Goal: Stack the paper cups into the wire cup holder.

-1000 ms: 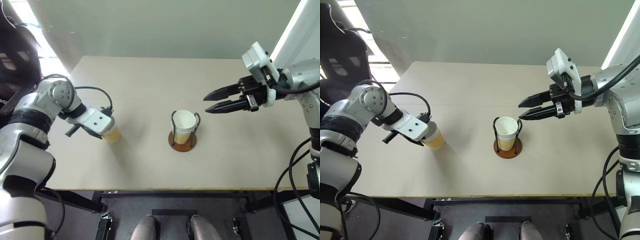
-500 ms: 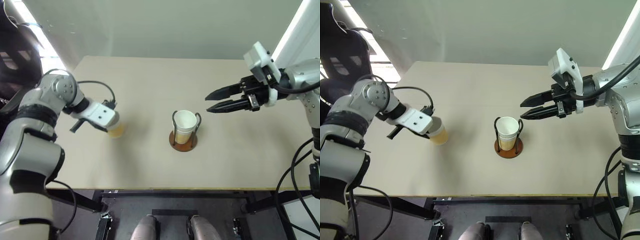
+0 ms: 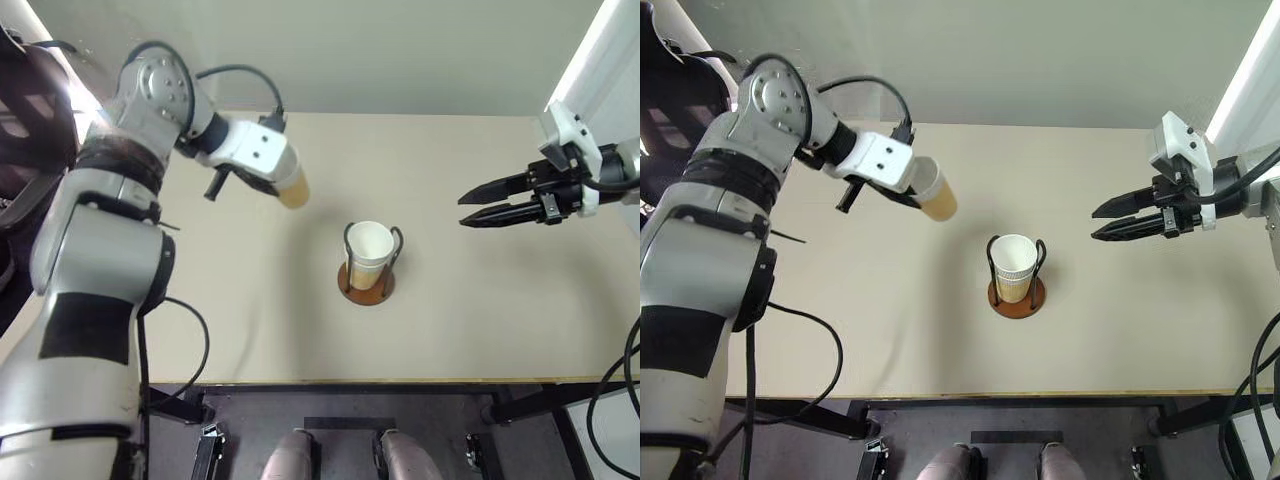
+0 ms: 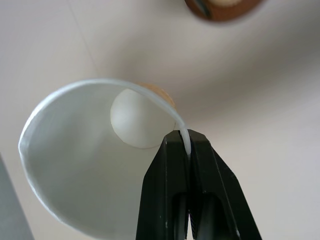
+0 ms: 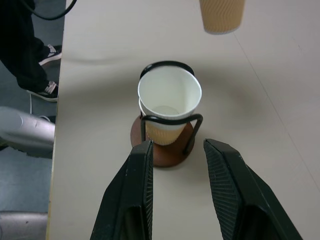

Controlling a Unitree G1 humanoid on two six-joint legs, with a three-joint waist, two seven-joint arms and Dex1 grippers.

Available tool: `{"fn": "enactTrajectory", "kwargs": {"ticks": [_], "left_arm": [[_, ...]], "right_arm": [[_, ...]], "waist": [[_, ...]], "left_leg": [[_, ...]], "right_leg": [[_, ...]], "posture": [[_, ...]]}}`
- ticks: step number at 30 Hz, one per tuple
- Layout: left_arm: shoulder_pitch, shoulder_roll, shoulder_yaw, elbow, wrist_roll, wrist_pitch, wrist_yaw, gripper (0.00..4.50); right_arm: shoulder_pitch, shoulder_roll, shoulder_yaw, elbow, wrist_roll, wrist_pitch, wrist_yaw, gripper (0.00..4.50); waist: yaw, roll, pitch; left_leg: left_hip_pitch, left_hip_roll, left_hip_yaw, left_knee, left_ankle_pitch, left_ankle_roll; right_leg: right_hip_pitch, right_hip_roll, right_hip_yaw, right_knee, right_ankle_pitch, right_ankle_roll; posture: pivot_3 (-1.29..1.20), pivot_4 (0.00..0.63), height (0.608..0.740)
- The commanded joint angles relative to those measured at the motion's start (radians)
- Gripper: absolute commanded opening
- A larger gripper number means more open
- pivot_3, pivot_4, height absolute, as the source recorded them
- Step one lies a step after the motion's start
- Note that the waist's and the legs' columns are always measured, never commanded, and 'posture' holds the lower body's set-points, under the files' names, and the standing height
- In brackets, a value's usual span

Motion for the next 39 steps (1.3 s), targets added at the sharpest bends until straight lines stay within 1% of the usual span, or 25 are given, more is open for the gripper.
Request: {"fn": "enactTrajectory", "kwargs": {"ticks": [1, 6, 9, 13, 15, 17, 22, 25, 27, 31, 33, 39], "left_arm": [[-0.055, -0.020, 0.020, 0.005, -0.028, 0.001, -0.040, 0.03], [-0.094, -0.059, -0.022, 0.015, -0.069, 0.002, -0.040, 0.03], [-0.121, -0.086, -0.062, 0.012, -0.126, 0.015, -0.040, 0.03], [-0.150, -0.124, -0.120, -0.016, -0.225, 0.041, -0.040, 0.03], [-0.152, -0.135, -0.162, -0.038, -0.282, 0.062, -0.040, 0.03], [-0.149, -0.138, -0.215, -0.067, -0.339, 0.072, -0.040, 0.03], [-0.126, -0.109, -0.378, -0.168, -0.514, 0.118, -0.040, 0.03], [-0.110, -0.075, -0.478, -0.232, -0.614, 0.140, -0.040, 0.03], [-0.108, -0.050, -0.536, -0.266, -0.666, 0.145, -0.040, 0.03], [-0.113, -0.019, -0.612, -0.305, -0.752, 0.168, -0.040, 0.03], [-0.113, -0.008, -0.644, -0.321, -0.788, 0.180, -0.040, 0.03], [-0.121, -0.004, -0.701, -0.339, -0.848, 0.196, -0.040, 0.03]], "right_arm": [[-0.006, -0.045, -0.026, -0.019, -0.003, 0.001, 0.023, 1.57], [-0.002, -0.081, -0.023, -0.007, -0.010, -0.001, 0.048, 1.57], [-0.002, -0.102, -0.016, -0.004, -0.010, -0.005, 0.060, 1.57], [-0.001, -0.124, -0.001, -0.010, 0.003, 0.000, 0.060, 1.57], [0.000, -0.132, 0.009, -0.007, 0.005, -0.005, 0.060, 1.57], [0.005, -0.139, 0.013, -0.006, 0.009, -0.006, 0.060, 1.57], [0.018, -0.133, 0.004, -0.010, 0.005, -0.014, 0.060, 1.57], [0.020, -0.123, -0.005, -0.005, 0.002, -0.015, 0.060, 1.57], [0.011, -0.114, -0.007, 0.006, 0.000, -0.022, 0.060, 1.57], [-0.026, -0.098, -0.010, 0.053, 0.009, -0.069, 0.060, 1.57], [-0.045, -0.099, -0.004, 0.076, 0.014, -0.082, 0.060, 1.57], [-0.048, -0.100, 0.008, 0.081, 0.027, -0.099, 0.060, 1.57]], "waist": [[0.002, 0.000, 0.000], [0.003, 0.000, 0.000], [0.005, 0.000, 0.000], [0.009, 0.000, 0.001], [0.011, 0.001, 0.001], [0.011, 0.001, 0.001], [0.013, 0.001, 0.001], [0.013, 0.003, 0.001], [0.011, 0.003, 0.001], [0.013, 0.003, 0.001], [0.013, 0.003, 0.001], [0.020, 0.003, 0.001]], "left_leg": [[0.000, 0.000, 0.001, 0.000, 0.000, 0.000], [0.000, -0.001, 0.003, 0.000, -0.001, 0.001], [0.000, -0.001, 0.002, 0.002, -0.002, 0.002], [-0.001, -0.001, 0.001, 0.004, -0.002, 0.003], [0.000, -0.003, 0.004, 0.005, -0.003, 0.004], [0.001, -0.002, 0.003, 0.006, -0.003, 0.005], [0.000, -0.002, 0.005, 0.011, -0.005, 0.006], [0.001, -0.002, 0.007, 0.014, -0.005, 0.007], [0.002, -0.001, 0.006, 0.016, -0.006, 0.008], [0.005, -0.002, 0.008, 0.017, -0.006, 0.008], [0.005, -0.001, 0.009, 0.018, -0.006, 0.009], [0.005, -0.003, 0.008, 0.019, -0.005, 0.009]], "right_leg": [[0.000, 0.001, -0.001, 0.000, 0.000, 0.000], [0.000, 0.001, -0.001, 0.000, -0.001, 0.001], [0.001, -0.001, -0.001, 0.000, -0.001, 0.002], [0.002, -0.003, 0.000, 0.000, 0.000, 0.004], [0.003, 0.000, -0.002, 0.000, 0.000, 0.004], [0.004, -0.002, -0.001, 0.000, 0.000, 0.004], [0.005, 0.000, 0.000, 0.000, 0.001, 0.007], [0.007, 0.001, -0.001, 0.000, 0.001, 0.008], [0.009, -0.001, 0.001, 0.000, 0.002, 0.009], [0.011, 0.000, 0.000, 0.001, 0.002, 0.009], [0.012, -0.003, 0.003, 0.000, 0.002, 0.009], [0.013, -0.004, 0.001, -0.001, 0.001, 0.008]], "posture": [[0.00, 0.150, 0.740], [0.00, 0.150, 0.740], [0.00, 0.150, 0.740], [0.00, 0.150, 0.740], [0.00, 0.150, 0.740], [0.00, 0.150, 0.740], [0.00, 0.150, 0.740], [0.00, 0.150, 0.740], [0.00, 0.150, 0.740], [0.00, 0.150, 0.740], [0.00, 0.150, 0.740], [0.00, 0.150, 0.740]]}}
